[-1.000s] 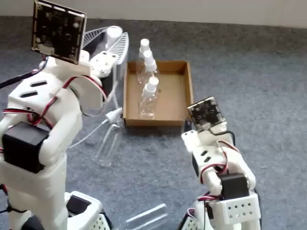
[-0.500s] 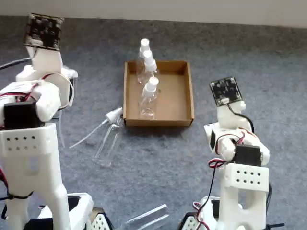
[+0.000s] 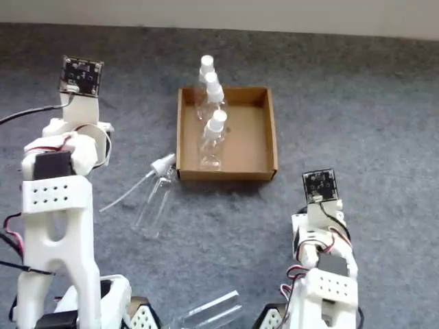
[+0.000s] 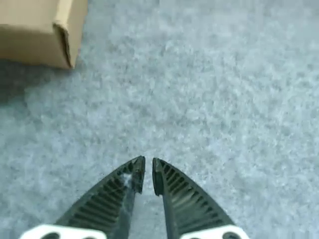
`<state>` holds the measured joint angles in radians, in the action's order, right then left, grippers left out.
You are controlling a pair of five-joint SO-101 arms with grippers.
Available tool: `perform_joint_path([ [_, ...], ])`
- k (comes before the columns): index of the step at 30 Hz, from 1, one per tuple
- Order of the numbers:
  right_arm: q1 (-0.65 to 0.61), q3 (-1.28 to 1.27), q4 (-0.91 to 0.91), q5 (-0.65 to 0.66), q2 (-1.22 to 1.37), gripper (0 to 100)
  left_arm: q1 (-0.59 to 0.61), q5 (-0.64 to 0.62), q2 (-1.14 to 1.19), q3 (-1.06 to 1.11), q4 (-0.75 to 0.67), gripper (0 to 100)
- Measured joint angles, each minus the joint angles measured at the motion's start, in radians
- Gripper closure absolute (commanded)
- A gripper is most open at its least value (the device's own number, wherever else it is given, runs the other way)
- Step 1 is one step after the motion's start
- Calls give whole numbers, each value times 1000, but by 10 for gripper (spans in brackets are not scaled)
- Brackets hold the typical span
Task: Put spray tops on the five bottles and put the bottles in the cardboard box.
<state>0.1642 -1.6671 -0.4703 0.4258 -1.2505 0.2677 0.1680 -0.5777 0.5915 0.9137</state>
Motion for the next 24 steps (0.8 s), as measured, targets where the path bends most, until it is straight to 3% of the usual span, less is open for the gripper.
perform_joint_path([
  [4, -17, -8, -3, 0, -127, 992, 0, 0, 2, 38, -43, 896],
  [11, -55, -9, -206, 0, -298, 992, 0, -54, 2, 83, -112, 896],
  [21, -55, -9, -678, 0, -479, 992, 0, -84, 2, 83, -118, 895],
  [24, -55, -8, -749, 0, -531, 992, 0, -89, 2, 83, -118, 895],
])
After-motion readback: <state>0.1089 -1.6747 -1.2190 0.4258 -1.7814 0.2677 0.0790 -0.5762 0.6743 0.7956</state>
